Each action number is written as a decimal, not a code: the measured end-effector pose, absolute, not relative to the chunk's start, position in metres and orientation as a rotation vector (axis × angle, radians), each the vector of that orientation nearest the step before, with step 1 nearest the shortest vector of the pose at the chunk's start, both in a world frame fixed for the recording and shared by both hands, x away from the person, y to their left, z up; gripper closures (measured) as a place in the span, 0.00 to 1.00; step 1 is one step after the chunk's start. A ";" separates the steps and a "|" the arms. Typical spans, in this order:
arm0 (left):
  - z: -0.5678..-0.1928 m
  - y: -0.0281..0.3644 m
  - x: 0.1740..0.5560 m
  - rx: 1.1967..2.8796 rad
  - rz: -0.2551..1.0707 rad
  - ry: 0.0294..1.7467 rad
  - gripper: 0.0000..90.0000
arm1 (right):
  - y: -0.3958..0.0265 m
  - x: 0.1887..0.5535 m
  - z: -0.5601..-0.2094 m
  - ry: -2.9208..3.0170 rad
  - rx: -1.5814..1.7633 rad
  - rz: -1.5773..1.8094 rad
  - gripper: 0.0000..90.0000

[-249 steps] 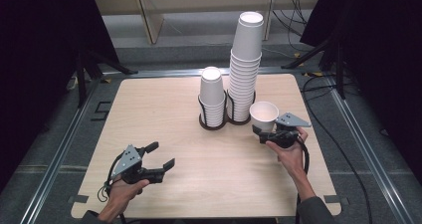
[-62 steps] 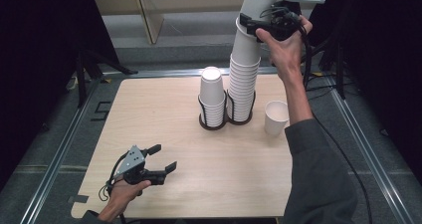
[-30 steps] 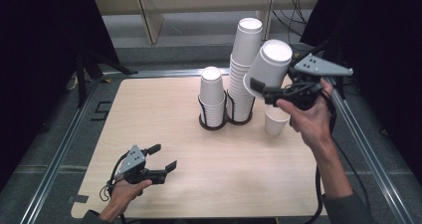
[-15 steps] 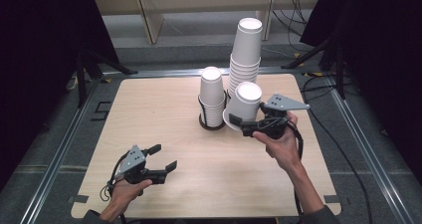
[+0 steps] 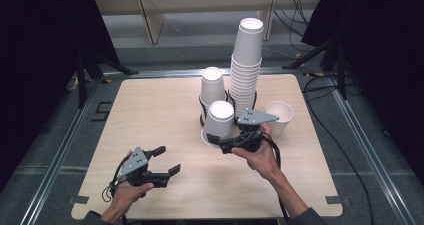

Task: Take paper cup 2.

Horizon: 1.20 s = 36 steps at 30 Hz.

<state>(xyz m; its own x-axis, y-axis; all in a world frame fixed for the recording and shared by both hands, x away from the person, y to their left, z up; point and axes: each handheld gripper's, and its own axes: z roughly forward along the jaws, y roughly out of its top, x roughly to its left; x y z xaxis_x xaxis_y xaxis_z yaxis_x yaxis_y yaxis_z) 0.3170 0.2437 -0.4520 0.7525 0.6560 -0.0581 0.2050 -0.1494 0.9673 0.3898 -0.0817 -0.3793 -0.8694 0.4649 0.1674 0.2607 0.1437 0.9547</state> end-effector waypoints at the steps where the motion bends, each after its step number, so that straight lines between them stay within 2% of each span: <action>1: -0.453 0.243 0.318 1.704 0.450 0.671 0.16 | -0.079 0.389 -0.381 2.258 0.733 1.816 0.19; 22: -0.453 0.241 0.317 1.727 0.447 0.678 0.16 | -0.048 0.388 -0.412 2.342 0.671 1.795 0.19; 36: -0.454 0.237 0.318 1.717 0.428 0.651 0.16 | -0.036 0.382 -0.418 2.388 0.645 1.770 0.19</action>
<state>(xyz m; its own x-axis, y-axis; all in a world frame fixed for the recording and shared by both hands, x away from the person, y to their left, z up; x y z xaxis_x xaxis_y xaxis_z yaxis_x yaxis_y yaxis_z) 0.3176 0.2371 -0.4544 0.7765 0.6274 -0.0578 0.1962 -0.1536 0.9685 0.3821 -0.0359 -0.4183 -0.9052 0.3905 0.1677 0.2740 0.2346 0.9327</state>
